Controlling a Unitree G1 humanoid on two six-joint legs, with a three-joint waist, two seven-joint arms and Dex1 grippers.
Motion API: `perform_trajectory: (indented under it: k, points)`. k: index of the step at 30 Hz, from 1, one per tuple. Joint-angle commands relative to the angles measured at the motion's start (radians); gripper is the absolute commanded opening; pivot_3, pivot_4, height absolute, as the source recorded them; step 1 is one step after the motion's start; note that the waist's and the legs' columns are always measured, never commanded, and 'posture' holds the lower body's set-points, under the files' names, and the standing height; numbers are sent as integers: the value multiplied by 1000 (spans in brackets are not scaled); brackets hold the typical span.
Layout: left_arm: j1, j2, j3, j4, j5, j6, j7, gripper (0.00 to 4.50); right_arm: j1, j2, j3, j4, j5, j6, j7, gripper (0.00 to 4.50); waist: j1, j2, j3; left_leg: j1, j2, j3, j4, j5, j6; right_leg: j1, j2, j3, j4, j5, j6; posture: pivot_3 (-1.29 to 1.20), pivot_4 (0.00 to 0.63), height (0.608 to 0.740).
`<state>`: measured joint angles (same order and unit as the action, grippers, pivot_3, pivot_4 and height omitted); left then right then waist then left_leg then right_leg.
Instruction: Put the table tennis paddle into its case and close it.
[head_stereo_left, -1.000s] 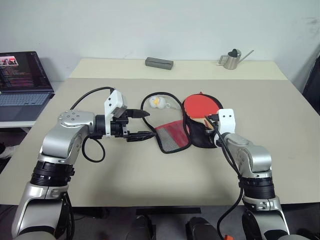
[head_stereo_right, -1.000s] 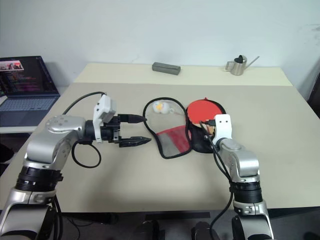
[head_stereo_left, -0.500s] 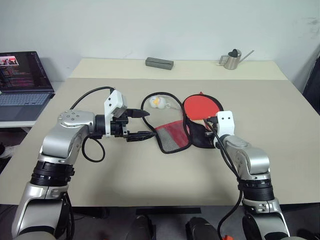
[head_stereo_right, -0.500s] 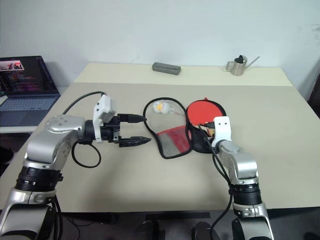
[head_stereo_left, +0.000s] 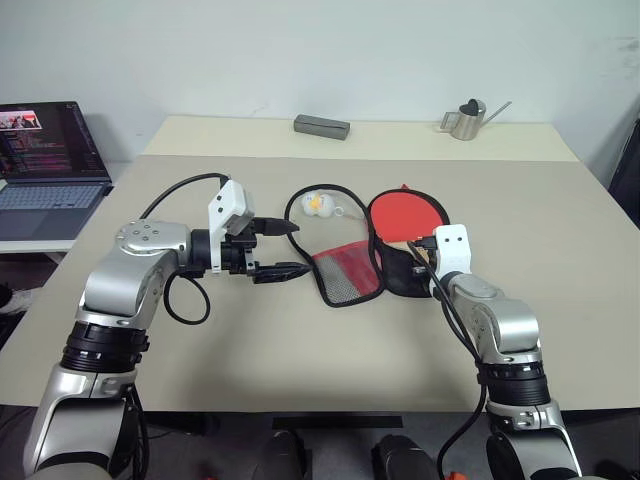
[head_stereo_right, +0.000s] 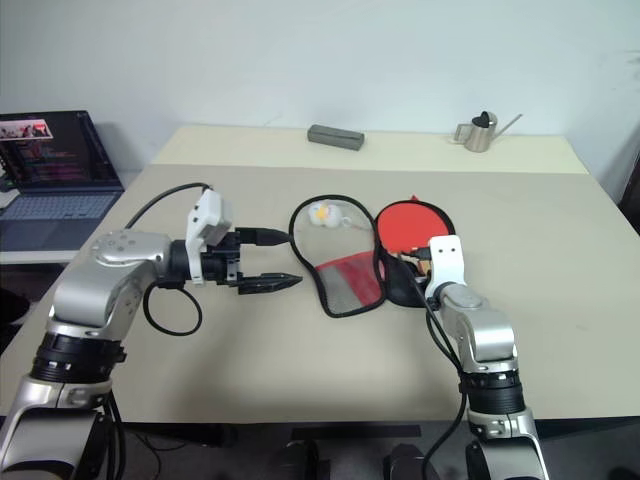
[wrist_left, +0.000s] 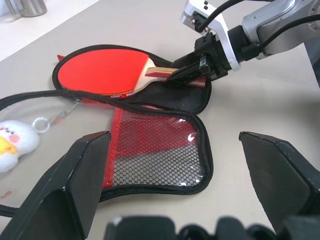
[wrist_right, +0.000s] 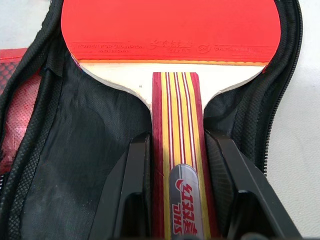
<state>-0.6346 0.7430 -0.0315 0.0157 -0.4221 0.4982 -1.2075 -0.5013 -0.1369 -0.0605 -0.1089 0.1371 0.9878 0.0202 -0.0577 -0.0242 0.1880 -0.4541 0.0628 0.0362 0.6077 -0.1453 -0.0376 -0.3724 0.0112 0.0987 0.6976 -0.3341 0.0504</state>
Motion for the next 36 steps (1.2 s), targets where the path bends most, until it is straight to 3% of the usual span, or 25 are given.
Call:
perform_trajectory:
  k: [1,5,19,22,23,36]
  points:
    - [-7,14,24,-27,-5,-5,9,4500,22,9,-32,-42,2,5,-15,2391,0,0,0,0,0,0,0,0,0,0,0,0,0,0,0,0,150,740]
    - [-3,13,27,-31,-6,-4,16,4500,45,-1,-12,-110,11,45,8,3644,2,0,0,0,0,0,0,0,0,0,0,0,0,0,0,0,150,740]
    - [3,22,76,-8,-13,4,70,4500,-4,-36,29,-353,74,107,112,3644,0,0,0,0,0,0,0,0,0,0,0,0,0,0,0,0,150,740]
    - [-14,41,90,61,14,-26,80,4500,-20,-59,27,-351,103,104,163,4251,0,0,0,0,0,0,0,0,0,0,0,0,0,0,0,0,150,740]
    - [-22,46,92,88,24,-40,84,4500,-26,-71,25,-345,112,102,180,4421,0,0,0,0,0,0,0,0,0,0,0,0,0,0,0,0,150,740]
    - [-120,50,80,412,156,-199,140,4500,-88,-375,8,-210,249,-7,550,4421,4,-1,0,0,0,3,0,0,0,0,0,-1,-1,0,0,0,150,740]
